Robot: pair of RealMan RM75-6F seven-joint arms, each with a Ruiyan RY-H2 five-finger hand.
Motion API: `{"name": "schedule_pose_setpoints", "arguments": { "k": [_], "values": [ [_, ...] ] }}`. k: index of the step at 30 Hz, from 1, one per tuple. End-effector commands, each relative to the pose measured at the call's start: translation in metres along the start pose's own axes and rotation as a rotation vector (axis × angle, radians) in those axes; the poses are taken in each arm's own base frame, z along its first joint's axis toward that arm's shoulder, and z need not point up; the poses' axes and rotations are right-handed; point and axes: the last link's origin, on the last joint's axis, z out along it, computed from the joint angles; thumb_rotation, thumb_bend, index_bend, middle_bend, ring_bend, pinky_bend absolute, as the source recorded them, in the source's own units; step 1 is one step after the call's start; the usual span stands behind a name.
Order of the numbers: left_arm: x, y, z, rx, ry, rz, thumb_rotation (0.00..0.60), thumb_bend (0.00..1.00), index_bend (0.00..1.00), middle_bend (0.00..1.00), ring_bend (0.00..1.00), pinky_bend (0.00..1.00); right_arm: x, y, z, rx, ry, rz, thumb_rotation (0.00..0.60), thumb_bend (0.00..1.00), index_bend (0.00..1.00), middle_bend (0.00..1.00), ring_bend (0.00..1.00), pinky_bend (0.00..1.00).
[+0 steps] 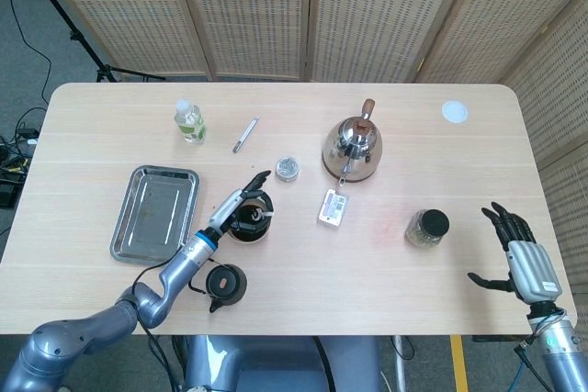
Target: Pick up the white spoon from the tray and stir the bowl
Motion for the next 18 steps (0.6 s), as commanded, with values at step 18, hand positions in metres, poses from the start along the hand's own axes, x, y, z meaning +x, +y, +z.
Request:
{"name": "schedule_pose_setpoints", "arguments": {
  "k": [18],
  "values": [
    [-0.034,0.004,-0.001,-0.041,-0.064,-0.039,0.600,0.43,0.70,0.00,0.00,0.00,0.001,-0.001,0.000,0.008,-0.003,0.006,0.600,0.00,0.00,0.00,0.00,0.00]
  ]
}}
